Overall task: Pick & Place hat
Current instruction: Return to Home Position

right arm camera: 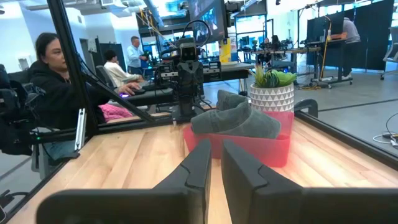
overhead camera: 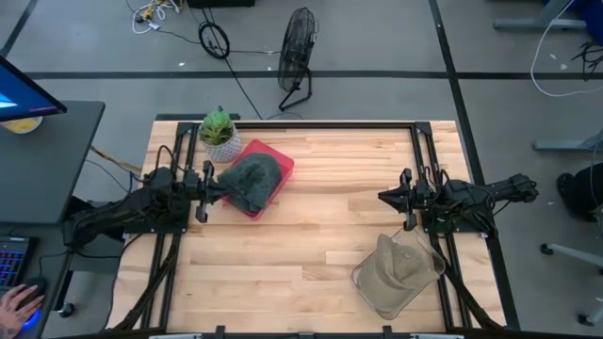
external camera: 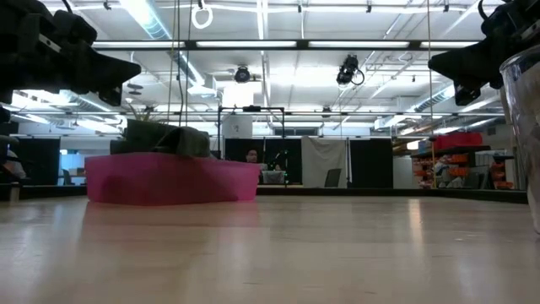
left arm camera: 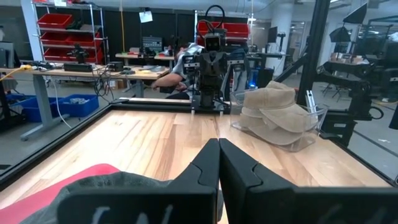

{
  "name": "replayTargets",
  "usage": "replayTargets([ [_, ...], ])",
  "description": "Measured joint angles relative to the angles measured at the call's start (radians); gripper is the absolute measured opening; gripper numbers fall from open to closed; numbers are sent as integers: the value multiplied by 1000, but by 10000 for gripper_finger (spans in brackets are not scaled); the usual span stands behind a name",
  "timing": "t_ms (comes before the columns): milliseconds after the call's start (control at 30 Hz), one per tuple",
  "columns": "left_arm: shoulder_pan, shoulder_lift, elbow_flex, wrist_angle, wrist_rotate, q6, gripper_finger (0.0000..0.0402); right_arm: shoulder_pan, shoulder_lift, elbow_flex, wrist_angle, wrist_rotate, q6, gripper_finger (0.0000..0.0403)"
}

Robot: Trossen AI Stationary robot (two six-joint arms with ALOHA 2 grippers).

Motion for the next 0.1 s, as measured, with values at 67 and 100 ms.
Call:
replayTargets([
  [67, 0, 0, 0, 1, 0, -1, 7, 0, 0, 0, 0, 0, 0, 43],
  [100, 0, 0, 0, 1, 0, -1, 7, 0, 0, 0, 0, 0, 0, 43],
])
